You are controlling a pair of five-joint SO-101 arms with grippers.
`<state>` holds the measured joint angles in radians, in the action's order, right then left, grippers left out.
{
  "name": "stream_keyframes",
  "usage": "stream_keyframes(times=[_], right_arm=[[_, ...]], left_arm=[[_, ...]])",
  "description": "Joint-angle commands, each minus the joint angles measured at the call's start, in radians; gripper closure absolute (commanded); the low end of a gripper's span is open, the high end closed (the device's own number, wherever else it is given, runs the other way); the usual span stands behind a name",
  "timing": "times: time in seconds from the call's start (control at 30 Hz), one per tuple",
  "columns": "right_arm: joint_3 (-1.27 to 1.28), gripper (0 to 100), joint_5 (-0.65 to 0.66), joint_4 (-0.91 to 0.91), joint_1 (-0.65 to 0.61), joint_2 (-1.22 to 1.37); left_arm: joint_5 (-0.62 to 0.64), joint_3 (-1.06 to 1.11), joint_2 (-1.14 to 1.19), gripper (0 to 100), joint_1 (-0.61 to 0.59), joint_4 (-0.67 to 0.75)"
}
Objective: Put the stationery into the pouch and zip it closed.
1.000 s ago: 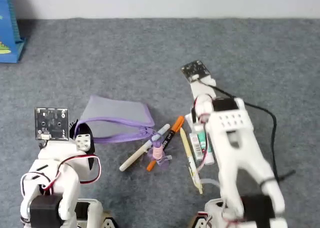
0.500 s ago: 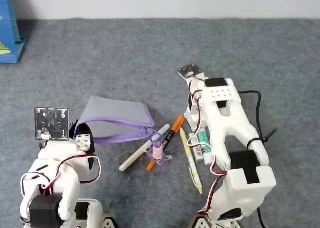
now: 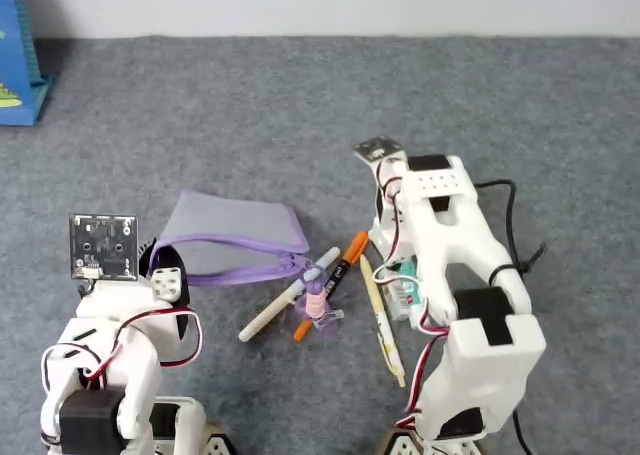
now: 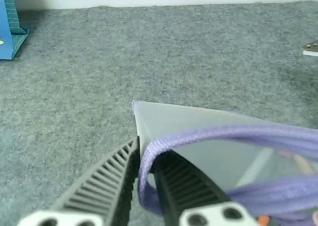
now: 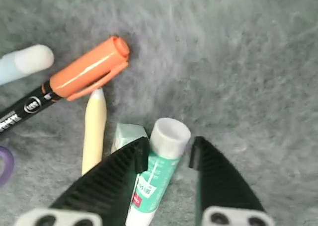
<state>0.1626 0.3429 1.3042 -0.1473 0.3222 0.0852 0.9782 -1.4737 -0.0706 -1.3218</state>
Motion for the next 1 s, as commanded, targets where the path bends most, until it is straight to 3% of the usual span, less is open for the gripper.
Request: stream_keyframes(times=[0.0, 0.13, 0.23, 0.43, 0.7, 0.97], right_arm=[[-0.072, 90.5, 0.017, 0.042, 0.005, 0.031], [-0.112, 91.3, 0.018, 0.082, 0.007, 0.058], [-0.140, 99.8, 0.018, 0.105, 0.035, 0.036], [-0.095, 99.0, 0.095, 0.170, 0.093, -0.133], [0.092, 99.0, 0.117, 0.159, 0.044, -0.469], [0.135, 98.7, 0.087, 0.280, -0.076, -0.854]], left_arm=[[0.012, -0.015, 0.017, 99, 0.000, 0.005], [0.012, -0.015, 0.017, 99, 0.000, 0.005], [0.012, -0.015, 0.017, 99, 0.000, 0.005], [0.012, -0.015, 0.017, 99, 0.000, 0.006], [0.012, 0.001, 0.017, 99, 0.000, 0.011], [0.012, 0.001, 0.017, 99, 0.000, 0.011]])
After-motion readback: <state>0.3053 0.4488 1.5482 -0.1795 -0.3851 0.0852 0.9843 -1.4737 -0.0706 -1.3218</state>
